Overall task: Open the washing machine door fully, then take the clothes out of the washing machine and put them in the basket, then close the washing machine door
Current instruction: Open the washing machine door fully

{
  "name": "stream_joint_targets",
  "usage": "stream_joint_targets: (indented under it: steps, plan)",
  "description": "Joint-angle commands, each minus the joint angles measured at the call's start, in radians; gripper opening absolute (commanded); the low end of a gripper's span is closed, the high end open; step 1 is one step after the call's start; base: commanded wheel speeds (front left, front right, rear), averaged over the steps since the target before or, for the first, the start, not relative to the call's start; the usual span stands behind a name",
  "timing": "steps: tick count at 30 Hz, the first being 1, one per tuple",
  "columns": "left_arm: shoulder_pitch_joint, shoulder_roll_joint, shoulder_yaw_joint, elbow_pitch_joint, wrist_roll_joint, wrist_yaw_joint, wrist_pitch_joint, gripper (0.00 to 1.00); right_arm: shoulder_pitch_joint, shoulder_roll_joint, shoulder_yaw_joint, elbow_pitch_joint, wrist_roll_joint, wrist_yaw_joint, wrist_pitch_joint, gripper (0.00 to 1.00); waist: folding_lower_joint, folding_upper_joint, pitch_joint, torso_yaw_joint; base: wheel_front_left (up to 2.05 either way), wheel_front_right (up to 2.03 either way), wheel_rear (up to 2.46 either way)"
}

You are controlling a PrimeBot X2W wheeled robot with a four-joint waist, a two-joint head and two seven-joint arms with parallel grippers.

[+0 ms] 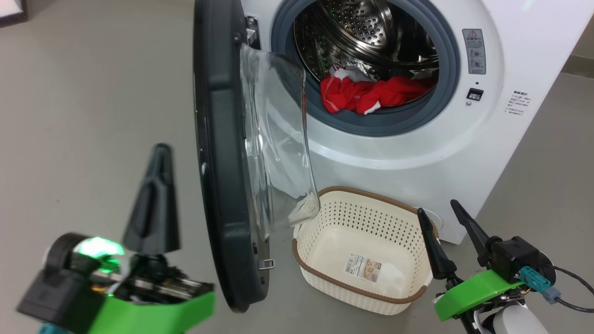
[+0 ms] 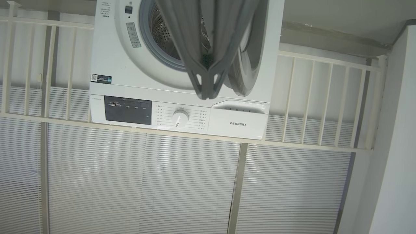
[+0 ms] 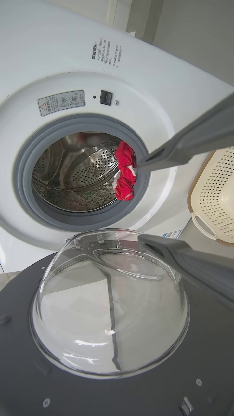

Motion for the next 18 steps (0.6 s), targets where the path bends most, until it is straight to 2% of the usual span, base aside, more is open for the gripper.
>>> stream_joint_targets:
  steps: [1,5,11,18]
  plan:
    - [-0.051,0.014,-0.004,-0.049,0.015,-0.004,0.024,0.00,-0.006,0.002,0.023,-0.024,0.012,0.006,-0.006,1.00,0.0000,0.0000,-0.001,-0.004,0.00,0.00,0.00]
    - [-0.052,0.014,-0.088,-0.072,0.012,-0.019,0.073,0.00,-0.004,0.002,0.024,-0.025,0.013,0.006,-0.006,1.00,0.0000,0.0000,0.002,-0.009,0.00,0.00,0.00]
    - [-0.023,0.014,-0.182,-0.003,-0.002,-0.028,0.119,0.00,-0.009,0.002,0.029,-0.027,0.012,0.006,-0.006,1.00,0.0000,0.0000,0.016,-0.019,0.00,0.00,0.00]
    - [0.006,0.015,-0.219,0.120,-0.088,-0.025,0.132,0.00,-0.018,0.002,0.025,-0.026,0.010,0.006,-0.006,1.00,0.0000,0.0000,0.035,-0.030,0.00,0.00,0.00]
